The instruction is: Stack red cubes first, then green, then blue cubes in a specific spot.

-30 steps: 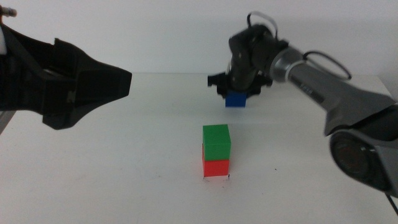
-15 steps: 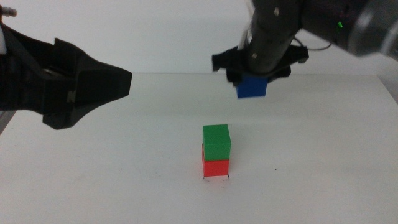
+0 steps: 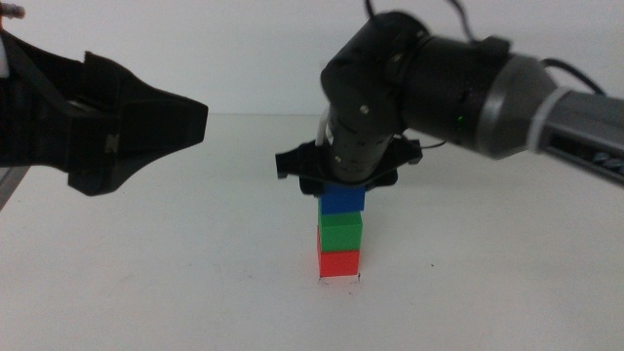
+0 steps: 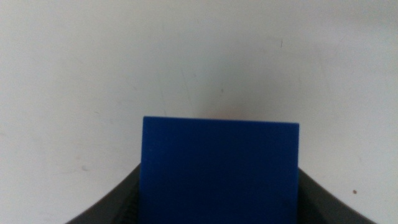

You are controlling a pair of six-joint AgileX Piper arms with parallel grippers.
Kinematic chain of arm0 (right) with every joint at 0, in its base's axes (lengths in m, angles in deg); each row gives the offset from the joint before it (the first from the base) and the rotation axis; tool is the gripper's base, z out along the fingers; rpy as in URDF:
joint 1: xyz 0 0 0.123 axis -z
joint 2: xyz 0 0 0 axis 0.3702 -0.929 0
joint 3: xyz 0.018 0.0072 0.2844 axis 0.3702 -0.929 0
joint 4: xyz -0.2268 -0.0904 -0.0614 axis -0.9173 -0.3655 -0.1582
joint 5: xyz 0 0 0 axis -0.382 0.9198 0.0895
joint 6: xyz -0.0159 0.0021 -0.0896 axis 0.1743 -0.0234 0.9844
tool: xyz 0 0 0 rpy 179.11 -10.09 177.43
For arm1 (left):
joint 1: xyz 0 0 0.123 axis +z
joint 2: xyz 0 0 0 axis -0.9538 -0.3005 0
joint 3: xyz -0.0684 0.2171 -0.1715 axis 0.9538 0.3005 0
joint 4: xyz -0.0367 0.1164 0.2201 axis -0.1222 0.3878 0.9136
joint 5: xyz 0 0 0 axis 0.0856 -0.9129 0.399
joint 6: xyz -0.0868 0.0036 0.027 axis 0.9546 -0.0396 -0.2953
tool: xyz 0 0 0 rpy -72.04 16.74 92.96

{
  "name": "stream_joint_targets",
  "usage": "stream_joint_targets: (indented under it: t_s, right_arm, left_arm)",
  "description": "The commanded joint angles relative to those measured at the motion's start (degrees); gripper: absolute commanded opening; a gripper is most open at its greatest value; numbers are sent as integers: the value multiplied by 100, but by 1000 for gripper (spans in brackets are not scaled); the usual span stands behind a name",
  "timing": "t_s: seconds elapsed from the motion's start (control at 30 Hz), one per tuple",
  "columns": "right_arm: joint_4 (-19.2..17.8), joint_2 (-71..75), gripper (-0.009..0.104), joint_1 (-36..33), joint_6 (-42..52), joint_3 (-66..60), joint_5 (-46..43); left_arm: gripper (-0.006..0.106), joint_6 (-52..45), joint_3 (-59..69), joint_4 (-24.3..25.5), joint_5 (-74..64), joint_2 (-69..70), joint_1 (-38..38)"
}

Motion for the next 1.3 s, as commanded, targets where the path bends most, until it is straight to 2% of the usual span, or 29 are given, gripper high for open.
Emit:
stream_joint_targets:
  t_s: [0.0,0.4,0.5,0.53,0.63,0.73,0.9,1.0,1.2,1.27]
  right_arm:
    - [-64,-107,-1,59,-37,-26,-26]
    - [85,-276,-1,92,-37,-26,-111]
    - [61,-276,23,92,-37,-26,-12]
    - [61,-276,53,106,-37,-26,2]
    - [70,-262,76,106,-56,-26,18]
    - [58,35,92,155,-14,-26,-8]
    - [29,1339,93,332,635,-388,107]
    - [237,2711,93,703,1369,-1328,-274]
    - [1055,5087,93,2464,3009,-3467,-1495]
    - [1492,5608,93,3166,3538,-3899,-1791]
  left_arm:
    - [94,-1,28,27,94,24,11]
    - [94,-1,28,72,94,24,11]
    - [94,-1,28,72,94,24,11]
    - [94,-1,28,72,94,24,11]
    - [94,-1,28,72,94,24,11]
    - [94,-1,28,72,94,24,11]
    - [94,-1,28,72,94,24,11]
    - [94,-1,28,72,94,24,11]
    - [94,-1,28,72,94,24,11]
    - [94,-1,28,72,94,24,11]
